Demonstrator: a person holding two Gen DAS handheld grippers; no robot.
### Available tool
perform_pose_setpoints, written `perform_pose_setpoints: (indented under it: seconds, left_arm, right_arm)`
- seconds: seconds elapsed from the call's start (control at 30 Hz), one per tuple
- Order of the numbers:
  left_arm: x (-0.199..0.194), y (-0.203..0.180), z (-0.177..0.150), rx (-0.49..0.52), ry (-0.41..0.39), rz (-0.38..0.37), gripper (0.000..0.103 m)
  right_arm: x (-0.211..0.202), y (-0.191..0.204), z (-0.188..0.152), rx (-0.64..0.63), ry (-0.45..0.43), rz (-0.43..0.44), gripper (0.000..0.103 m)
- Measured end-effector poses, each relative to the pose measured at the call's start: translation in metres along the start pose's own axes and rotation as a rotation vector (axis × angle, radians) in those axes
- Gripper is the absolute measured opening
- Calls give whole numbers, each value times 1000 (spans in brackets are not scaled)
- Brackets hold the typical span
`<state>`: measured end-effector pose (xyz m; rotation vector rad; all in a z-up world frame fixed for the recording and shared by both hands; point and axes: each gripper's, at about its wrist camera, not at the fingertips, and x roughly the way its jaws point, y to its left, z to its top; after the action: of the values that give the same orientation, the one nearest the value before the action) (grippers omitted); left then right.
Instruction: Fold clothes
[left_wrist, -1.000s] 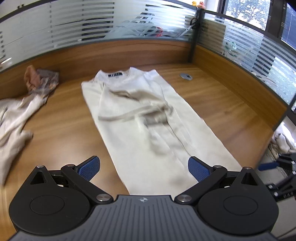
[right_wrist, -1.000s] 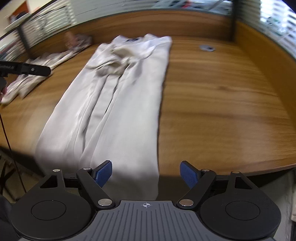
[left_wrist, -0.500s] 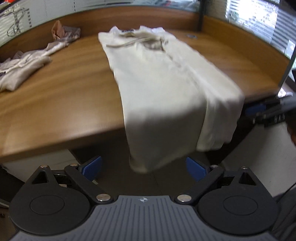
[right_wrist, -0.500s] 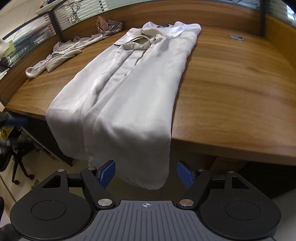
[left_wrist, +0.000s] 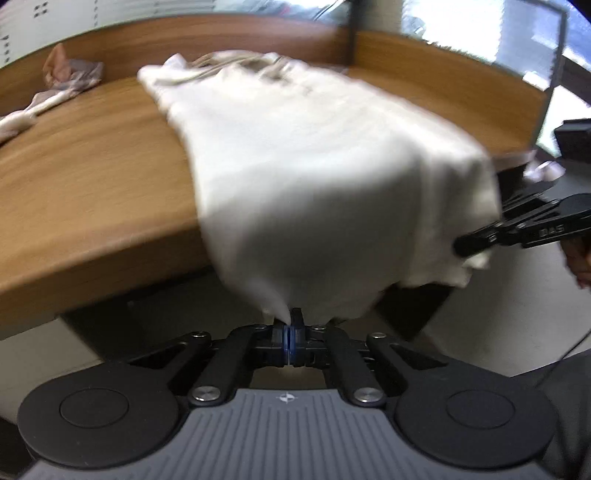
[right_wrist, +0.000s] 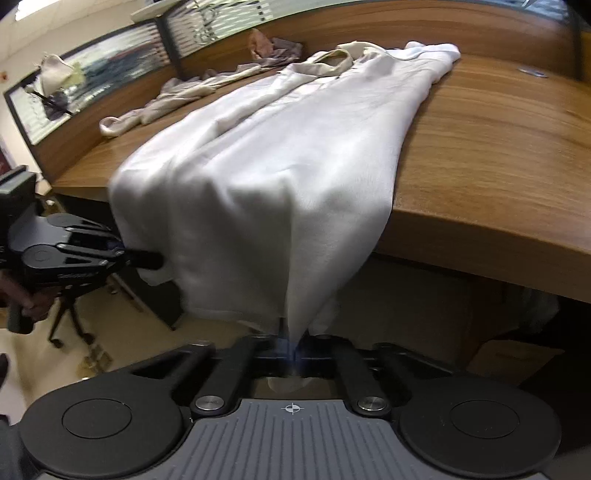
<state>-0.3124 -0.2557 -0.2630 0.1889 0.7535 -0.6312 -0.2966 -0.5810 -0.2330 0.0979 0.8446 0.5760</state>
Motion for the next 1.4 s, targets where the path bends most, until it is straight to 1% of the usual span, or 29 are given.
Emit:
perform_pose_setpoints:
  seconds: [0.1, 0.2, 0.27, 0.37, 0.47, 0.57, 0.67, 0.77, 0.83, 0.9, 0.93, 0.97, 1.0, 1.03, 1.07, 1.13, 1.17, 1.2, 1.23, 1.3, 1.4]
  left_arm:
    - [-32, -9, 23, 0, -25, -46, 0]
    - [-64, -14, 58, 8, -60, -77, 0]
    - [-79, -13, 84, -1, -86, -88, 0]
    - [-89, -3, 127, -29, -127, -80, 0]
    - [-82, 17, 168, -61, -164, -56, 0]
    - [-61, 39, 204, -77, -183, -27, 0]
    - [-30, 64, 230, -66, -177, 3, 0]
    - [1, 89, 249, -60, -154, 20, 0]
    - [24, 103, 258, -62, -127, 26, 1]
    - [43, 115, 263, -72, -85, 34, 2]
    - [51, 120, 265, -75, -67, 37, 8]
    - [55, 124, 266, -72, -56, 38, 21]
    - [58, 128, 266, -67, -48, 39, 33]
    - [57, 130, 266, -59, -50, 36, 36]
    - [53, 132, 265, -54, -53, 35, 40]
    - [47, 135, 262, -49, -44, 27, 41]
    - [44, 135, 259, -47, -35, 21, 42]
    - [40, 134, 256, -44, -23, 13, 44]
    - [37, 132, 252, -40, -11, 9, 45]
    - [31, 125, 241, -31, 11, 0, 51]
    - [28, 108, 223, -6, 50, -13, 58]
  right_arm:
    - [-30, 5, 15, 9, -4, 90, 3]
    - [-62, 14, 41, 1, -31, 161, 3]
    - [-79, 17, 64, -1, -64, 190, 3]
    - [-96, 18, 102, -22, -115, 193, 3]
    - [-99, 12, 143, -31, -151, 168, 3]
    - [-89, 3, 180, -49, -172, 121, 3]
    - [-66, -12, 214, -49, -167, 51, 4]
    - [-39, -34, 243, -34, -148, -8, 4]
    - [-19, -51, 256, -19, -123, -34, 4]
    - [-1, -64, 266, 3, -75, -65, 6]
    - [8, -70, 270, 15, -49, -81, 7]
    - [14, -75, 273, 25, -29, -97, 11]
    - [17, -80, 275, 34, -11, -113, 18]
    - [21, -84, 277, 43, 7, -128, 21]
    - [22, -87, 277, 49, 19, -143, 27]
    - [17, -88, 277, 53, 29, -159, 40]
    - [13, -86, 275, 47, 33, -170, 55]
    - [6, -83, 272, 35, 35, -181, 60]
    - [1, -80, 268, 19, 34, -186, 60]
    - [-9, -74, 258, -5, 53, -194, 67]
    - [-17, -63, 241, -61, 82, -181, 67]
